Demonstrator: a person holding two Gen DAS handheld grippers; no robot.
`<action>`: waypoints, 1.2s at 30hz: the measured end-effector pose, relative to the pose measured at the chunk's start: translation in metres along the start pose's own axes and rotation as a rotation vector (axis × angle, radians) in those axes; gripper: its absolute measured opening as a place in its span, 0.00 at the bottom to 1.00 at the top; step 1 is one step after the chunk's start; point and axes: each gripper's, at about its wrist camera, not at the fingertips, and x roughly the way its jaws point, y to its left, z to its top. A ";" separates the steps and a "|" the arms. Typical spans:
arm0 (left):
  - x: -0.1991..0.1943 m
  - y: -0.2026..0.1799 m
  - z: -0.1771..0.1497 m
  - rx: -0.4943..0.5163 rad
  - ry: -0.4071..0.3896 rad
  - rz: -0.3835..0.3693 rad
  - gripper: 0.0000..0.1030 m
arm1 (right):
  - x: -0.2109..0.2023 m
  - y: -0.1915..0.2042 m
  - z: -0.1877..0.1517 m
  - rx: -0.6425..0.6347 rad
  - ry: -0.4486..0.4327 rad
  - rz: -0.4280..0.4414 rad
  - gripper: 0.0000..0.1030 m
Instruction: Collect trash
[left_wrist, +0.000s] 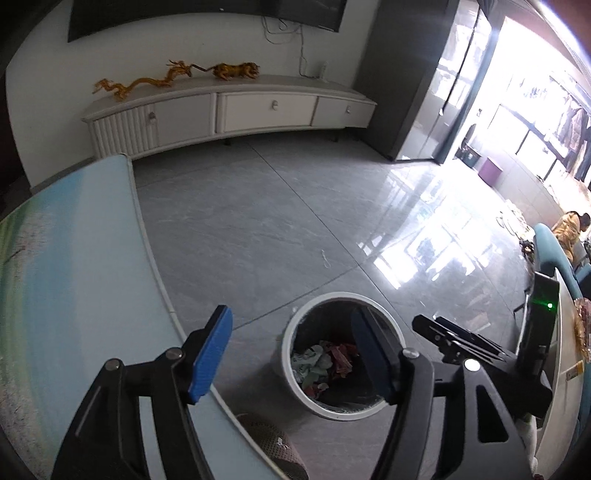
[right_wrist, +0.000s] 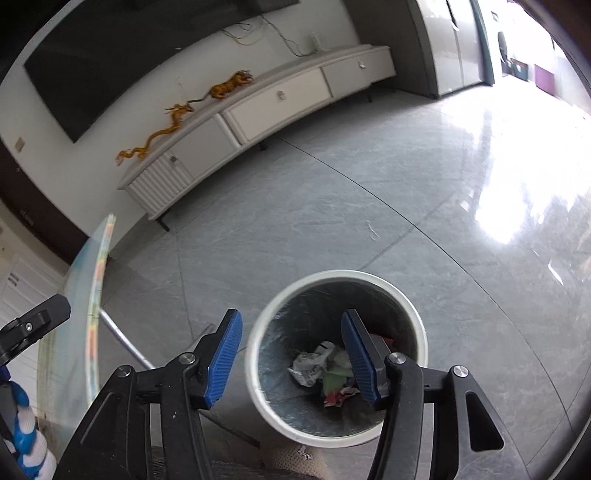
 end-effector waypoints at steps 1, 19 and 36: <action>-0.010 0.006 0.000 -0.005 -0.022 0.019 0.64 | -0.005 0.010 0.001 -0.021 -0.008 0.013 0.53; -0.192 0.117 -0.050 -0.170 -0.350 0.423 0.73 | -0.074 0.195 -0.023 -0.353 -0.141 0.188 0.73; -0.230 0.151 -0.091 -0.243 -0.443 0.550 0.77 | -0.075 0.263 -0.059 -0.499 -0.244 0.090 0.99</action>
